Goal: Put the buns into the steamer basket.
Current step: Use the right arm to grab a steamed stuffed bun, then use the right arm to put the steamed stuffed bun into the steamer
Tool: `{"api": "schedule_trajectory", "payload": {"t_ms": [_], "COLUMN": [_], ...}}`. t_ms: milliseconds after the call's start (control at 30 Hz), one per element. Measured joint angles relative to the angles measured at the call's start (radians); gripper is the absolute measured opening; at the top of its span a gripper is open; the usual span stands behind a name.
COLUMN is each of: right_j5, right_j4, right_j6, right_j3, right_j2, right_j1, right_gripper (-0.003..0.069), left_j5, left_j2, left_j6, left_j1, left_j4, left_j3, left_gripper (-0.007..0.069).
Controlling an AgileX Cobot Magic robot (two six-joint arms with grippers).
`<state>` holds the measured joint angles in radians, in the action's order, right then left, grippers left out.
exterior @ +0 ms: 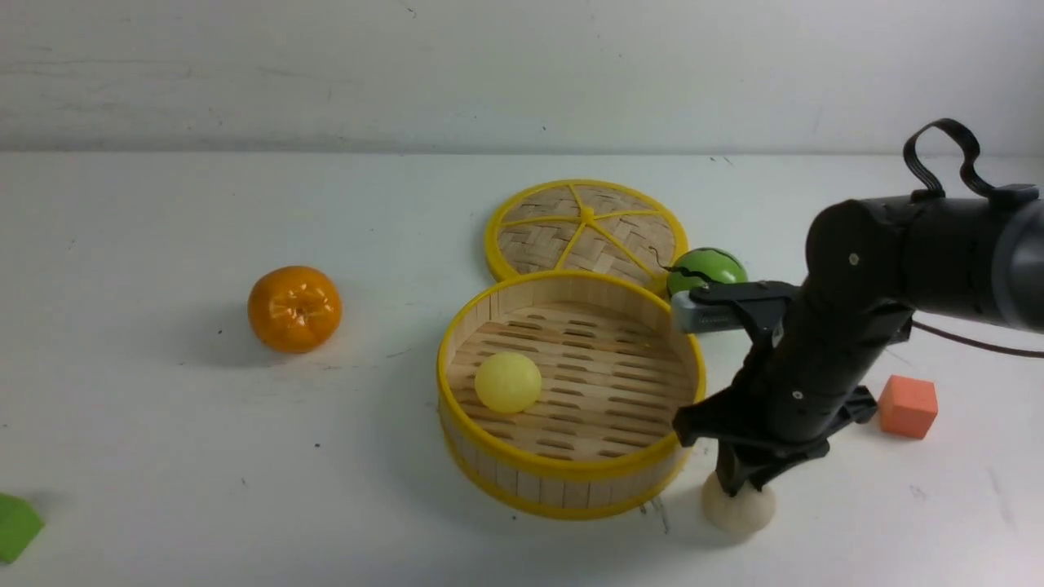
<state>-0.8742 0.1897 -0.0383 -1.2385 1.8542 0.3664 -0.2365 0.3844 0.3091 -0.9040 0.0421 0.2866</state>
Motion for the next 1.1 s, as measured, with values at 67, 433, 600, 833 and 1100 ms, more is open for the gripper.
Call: {"api": "schedule_trajectory", "payload": {"t_ms": [67, 433, 600, 833, 1100], "right_j5": [-0.02, -0.147, -0.104, 0.077, 0.08], "right_j4": [-0.009, -0.038, 0.023, 0.043, 0.036], "right_j6": [0.0, 0.015, 0.038, 0.045, 0.038], "right_j3": [0.0, -0.055, -0.142, -0.243, -0.303], "right_j2": [0.01, -0.121, -0.183, -0.016, 0.139], "right_j1": [0.0, 0.006, 0.042, 0.118, 0.124], "right_gripper": [0.0105, 0.0007, 0.0008, 0.0015, 0.0165], "left_j5": [0.0, 0.002, 0.012, 0.018, 0.018], "left_j2": [0.0, 0.0, 0.0, 0.0, 0.0], "left_j6": [0.0, 0.001, 0.003, 0.003, 0.003], "left_j1": [0.0, 0.0, 0.0, 0.0, 0.0], "left_j4": [0.0, -0.001, -0.004, -0.004, -0.004], "left_j3": [0.0, 0.0, 0.0, 0.0, 0.0], "left_gripper": [-0.0013, -0.0013, -0.0012, -0.0006, -0.0004]}}
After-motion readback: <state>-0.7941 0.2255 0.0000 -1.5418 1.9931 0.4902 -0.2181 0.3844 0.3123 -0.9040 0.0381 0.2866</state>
